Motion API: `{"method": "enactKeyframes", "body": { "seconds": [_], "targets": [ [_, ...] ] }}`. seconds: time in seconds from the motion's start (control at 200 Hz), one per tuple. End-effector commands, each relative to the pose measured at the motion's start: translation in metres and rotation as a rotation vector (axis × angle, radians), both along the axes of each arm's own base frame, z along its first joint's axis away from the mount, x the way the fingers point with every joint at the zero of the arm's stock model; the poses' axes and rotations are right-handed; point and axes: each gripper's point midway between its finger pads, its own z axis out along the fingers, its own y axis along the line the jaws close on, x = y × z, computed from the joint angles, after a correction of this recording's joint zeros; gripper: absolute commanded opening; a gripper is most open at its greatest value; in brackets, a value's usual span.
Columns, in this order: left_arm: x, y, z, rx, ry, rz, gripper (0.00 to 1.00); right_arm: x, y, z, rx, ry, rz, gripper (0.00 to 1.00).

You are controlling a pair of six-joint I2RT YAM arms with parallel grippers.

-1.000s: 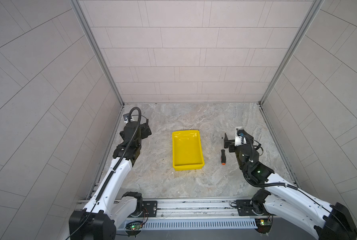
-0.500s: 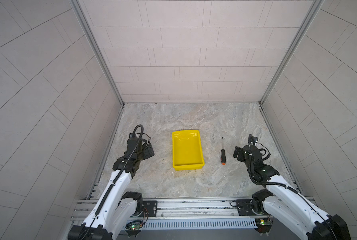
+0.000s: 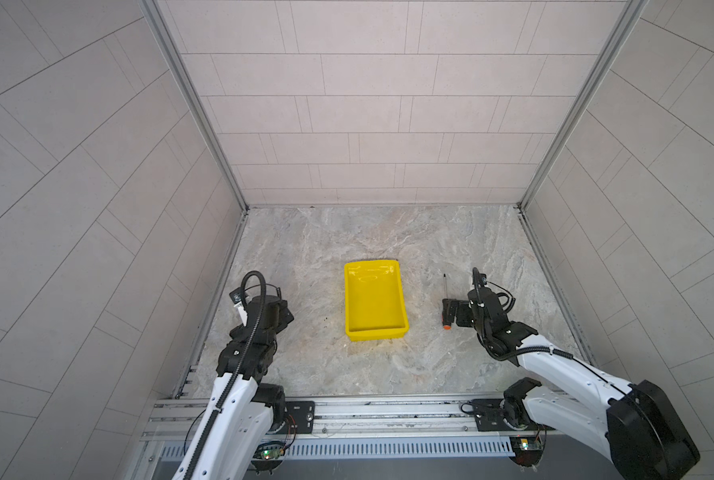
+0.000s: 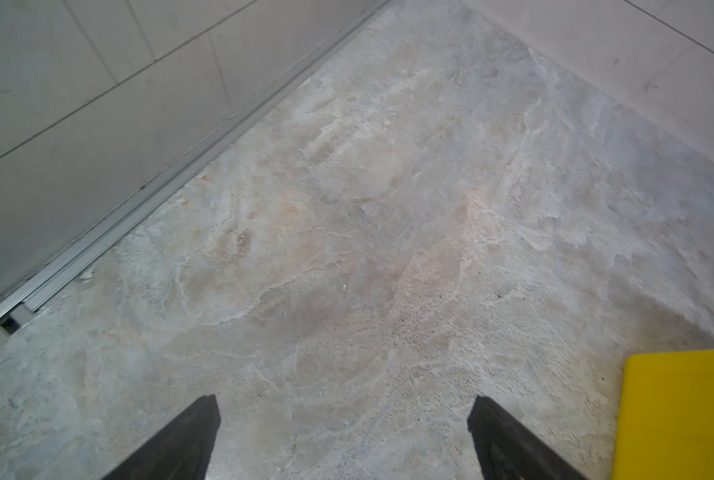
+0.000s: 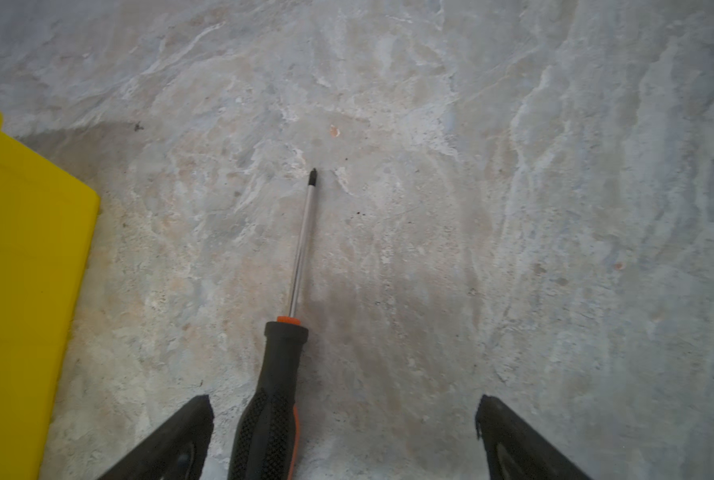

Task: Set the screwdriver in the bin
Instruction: 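Raise both arms and move the right gripper toward the screwdriver, then lower the right gripper and close it on the orange screwdriver handle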

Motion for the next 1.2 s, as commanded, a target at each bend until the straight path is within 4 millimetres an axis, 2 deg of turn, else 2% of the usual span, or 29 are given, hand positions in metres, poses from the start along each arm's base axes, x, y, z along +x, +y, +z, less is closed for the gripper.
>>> {"method": "enactKeyframes", "body": {
  "seconds": [0.0, 0.06, 0.15, 0.27, 0.445, 0.53, 0.636, 0.686, 0.741, 0.796, 0.876, 1.016, 1.196],
  "targets": [
    [-0.016, 0.016, -0.003, 0.023, -0.012, 0.107, 1.0, 0.005, 0.02, 0.0, 0.049, 0.023, 0.069, 0.99],
    [-0.014, 0.01, -0.004, -0.001, -0.033, 0.077, 1.0, 0.006, 0.026, -0.007, 0.07, 0.051, 0.085, 0.99],
    [-0.01, 0.004, -0.004, -0.014, -0.063, 0.029, 0.94, 0.005, 0.031, -0.016, 0.094, 0.093, 0.082, 0.99],
    [-0.002, -0.004, -0.003, -0.023, -0.103, -0.028, 0.91, 0.004, 0.031, -0.03, 0.058, 0.115, 0.09, 0.9],
    [-0.003, -0.005, -0.006, -0.028, -0.072, -0.028, 0.88, 0.008, 0.028, -0.025, 0.021, 0.147, 0.071, 0.83],
    [-0.002, -0.003, -0.008, -0.023, -0.064, -0.02, 0.87, 0.009, 0.034, -0.025, 0.052, 0.126, 0.09, 0.79],
    [0.0, -0.004, -0.011, -0.024, -0.044, -0.022, 0.85, 0.01, 0.032, -0.026, 0.048, 0.126, 0.078, 0.63],
    [0.001, -0.006, -0.012, -0.027, -0.032, -0.029, 0.85, 0.01, 0.032, -0.027, 0.05, 0.125, 0.075, 0.51],
    [0.003, -0.007, -0.013, -0.029, -0.023, -0.037, 0.84, 0.011, 0.031, -0.031, 0.041, 0.134, 0.069, 0.47],
    [0.004, -0.008, -0.014, -0.031, -0.018, -0.044, 0.84, 0.012, 0.027, -0.033, 0.017, 0.15, 0.05, 0.39],
    [0.005, -0.009, -0.014, -0.031, -0.016, -0.047, 0.84, 0.012, 0.023, -0.034, -0.002, 0.173, 0.024, 0.38],
    [0.006, -0.009, -0.013, -0.028, -0.027, -0.05, 0.84, 0.012, 0.029, -0.041, 0.016, 0.194, 0.04, 0.41],
    [0.008, -0.009, -0.013, -0.028, -0.027, -0.052, 0.84, 0.012, 0.03, -0.065, -0.029, 0.327, 0.035, 0.41]
  ]
}}
